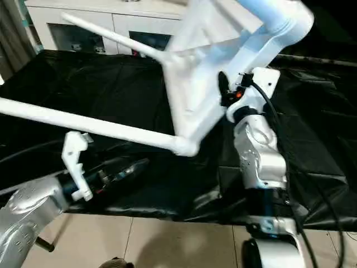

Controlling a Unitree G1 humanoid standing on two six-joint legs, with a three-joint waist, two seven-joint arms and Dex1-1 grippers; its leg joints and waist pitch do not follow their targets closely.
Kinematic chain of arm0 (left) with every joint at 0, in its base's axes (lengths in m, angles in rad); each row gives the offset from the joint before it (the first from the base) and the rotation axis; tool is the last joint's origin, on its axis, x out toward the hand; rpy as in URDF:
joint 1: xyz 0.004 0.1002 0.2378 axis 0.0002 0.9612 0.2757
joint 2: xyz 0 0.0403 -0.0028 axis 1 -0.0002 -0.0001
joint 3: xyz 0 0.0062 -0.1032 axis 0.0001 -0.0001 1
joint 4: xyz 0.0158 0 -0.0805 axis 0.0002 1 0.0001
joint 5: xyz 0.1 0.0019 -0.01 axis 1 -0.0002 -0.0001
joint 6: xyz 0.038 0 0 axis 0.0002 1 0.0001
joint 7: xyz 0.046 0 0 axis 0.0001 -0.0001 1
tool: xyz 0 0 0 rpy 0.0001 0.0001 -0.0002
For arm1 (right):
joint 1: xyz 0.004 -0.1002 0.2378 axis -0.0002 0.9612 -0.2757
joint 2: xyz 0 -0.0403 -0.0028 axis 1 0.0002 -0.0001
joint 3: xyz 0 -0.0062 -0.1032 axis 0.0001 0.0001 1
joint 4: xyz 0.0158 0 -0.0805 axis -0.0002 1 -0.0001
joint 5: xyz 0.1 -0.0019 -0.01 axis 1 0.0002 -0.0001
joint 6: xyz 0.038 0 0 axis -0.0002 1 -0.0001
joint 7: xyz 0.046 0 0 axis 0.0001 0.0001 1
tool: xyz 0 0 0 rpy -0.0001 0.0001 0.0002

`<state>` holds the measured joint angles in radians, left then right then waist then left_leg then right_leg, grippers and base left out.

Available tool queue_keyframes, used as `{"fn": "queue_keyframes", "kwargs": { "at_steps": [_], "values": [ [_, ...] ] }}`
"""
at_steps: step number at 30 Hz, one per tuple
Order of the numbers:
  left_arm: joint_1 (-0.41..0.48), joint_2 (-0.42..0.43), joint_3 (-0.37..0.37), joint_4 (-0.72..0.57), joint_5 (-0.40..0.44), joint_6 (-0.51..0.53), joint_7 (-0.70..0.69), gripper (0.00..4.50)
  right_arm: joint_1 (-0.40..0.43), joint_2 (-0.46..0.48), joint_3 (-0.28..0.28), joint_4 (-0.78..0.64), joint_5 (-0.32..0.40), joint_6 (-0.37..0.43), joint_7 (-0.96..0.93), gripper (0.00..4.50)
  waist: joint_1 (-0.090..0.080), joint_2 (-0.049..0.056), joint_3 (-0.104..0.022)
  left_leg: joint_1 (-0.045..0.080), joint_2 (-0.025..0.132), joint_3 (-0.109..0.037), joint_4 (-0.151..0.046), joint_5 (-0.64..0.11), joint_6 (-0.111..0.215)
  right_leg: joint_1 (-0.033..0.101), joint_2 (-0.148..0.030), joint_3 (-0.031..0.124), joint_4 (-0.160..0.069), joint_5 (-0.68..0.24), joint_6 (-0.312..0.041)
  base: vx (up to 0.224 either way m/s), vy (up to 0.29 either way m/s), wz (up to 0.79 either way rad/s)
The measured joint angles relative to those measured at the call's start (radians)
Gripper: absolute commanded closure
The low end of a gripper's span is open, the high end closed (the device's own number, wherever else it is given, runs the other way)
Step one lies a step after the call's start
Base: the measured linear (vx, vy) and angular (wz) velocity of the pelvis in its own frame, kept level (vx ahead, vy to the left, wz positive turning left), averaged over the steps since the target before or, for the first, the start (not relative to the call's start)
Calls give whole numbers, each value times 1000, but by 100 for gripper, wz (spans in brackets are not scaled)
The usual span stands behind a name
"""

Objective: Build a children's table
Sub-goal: Flip table

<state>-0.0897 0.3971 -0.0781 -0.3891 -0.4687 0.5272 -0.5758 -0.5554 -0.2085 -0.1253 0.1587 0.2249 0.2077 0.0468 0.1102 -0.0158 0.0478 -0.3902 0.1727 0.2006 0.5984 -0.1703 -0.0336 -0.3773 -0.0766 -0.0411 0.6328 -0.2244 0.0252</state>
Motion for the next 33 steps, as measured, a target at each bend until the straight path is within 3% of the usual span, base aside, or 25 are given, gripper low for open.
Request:
{"fn": "queue_keyframes", "kwargs": {
  "at_steps": [4,9,13,22,33],
  "values": [
    [-109,43,-5,1,80,4,41,41,7,-25,40,-19,-72,9,-19,246,-5,-7,-3,1,0,0,0,1,-1,0,1,1,0,1,0,0,0,0],
    [-168,57,-25,2,181,-52,58,41,7,-36,48,-19,-91,8,-23,251,-14,-12,-4,0,0,0,1,1,-1,0,1,2,0,2,0,0,0,0],
    [-278,128,-98,31,367,-193,82,41,-4,-36,49,3,-95,-1,-15,252,-17,-16,-4,0,0,0,1,1,-1,0,1,1,0,3,0,0,0,0],
    [-477,147,-108,64,598,-467,175,41,-59,-38,73,117,-123,-57,6,252,-23,-24,-7,1,1,0,2,1,-1,0,1,1,0,7,-6,0,0,0],
    [-616,152,-88,182,876,-580,410,41,-85,-15,77,176,-143,-100,7,252,-23,-26,-7,1,1,-1,3,1,-2,-4,1,1,5,9,-6,0,0,0]
  ]
}}
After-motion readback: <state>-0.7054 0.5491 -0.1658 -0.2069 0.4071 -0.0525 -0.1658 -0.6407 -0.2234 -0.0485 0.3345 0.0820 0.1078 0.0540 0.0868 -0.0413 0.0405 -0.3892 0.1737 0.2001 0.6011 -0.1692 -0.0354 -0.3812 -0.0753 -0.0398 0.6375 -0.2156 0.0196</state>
